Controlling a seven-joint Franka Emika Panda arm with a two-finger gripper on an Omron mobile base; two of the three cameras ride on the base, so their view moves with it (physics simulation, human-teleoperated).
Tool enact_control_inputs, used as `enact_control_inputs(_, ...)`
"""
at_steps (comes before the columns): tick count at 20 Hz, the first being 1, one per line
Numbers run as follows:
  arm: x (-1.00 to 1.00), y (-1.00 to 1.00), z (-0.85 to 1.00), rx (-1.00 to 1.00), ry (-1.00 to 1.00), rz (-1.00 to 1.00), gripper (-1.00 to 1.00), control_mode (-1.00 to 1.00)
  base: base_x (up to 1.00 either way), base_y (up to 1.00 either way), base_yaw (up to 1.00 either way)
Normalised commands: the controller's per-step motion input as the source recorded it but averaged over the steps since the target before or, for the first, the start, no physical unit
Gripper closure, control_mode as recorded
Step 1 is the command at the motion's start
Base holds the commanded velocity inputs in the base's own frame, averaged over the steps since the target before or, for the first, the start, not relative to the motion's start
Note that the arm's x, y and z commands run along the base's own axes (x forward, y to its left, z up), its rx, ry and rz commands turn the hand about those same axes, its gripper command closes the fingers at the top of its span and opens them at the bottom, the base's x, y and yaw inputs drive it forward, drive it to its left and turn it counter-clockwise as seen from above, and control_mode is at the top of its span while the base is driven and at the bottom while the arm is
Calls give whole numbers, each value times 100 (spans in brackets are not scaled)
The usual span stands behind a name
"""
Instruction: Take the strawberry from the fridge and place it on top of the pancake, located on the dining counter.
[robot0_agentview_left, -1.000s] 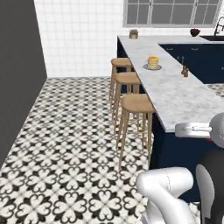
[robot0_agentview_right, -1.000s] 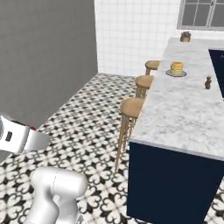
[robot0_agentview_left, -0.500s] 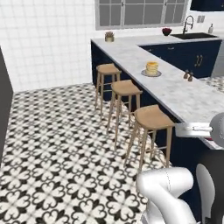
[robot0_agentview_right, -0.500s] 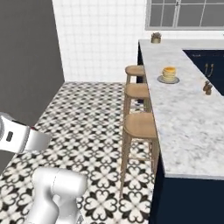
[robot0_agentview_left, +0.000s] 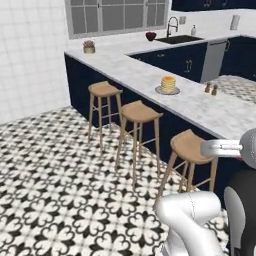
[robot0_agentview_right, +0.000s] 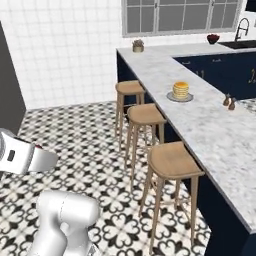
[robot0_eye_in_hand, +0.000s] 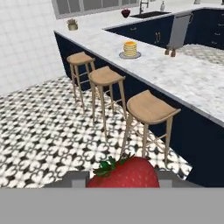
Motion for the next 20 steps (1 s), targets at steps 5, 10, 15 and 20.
enact_control_inputs(5, 0, 0, 0, 0, 0, 0, 100, 100, 88, 100, -59)
enact_control_inputs(10, 0, 0, 0, 0, 0, 0, 100, 100, 77, 100, -59)
enact_control_inputs(15, 0, 0, 0, 0, 0, 0, 100, 100, 66, 100, -57)
enact_control_inputs(20, 0, 0, 0, 0, 0, 0, 100, 100, 53, 100, -55)
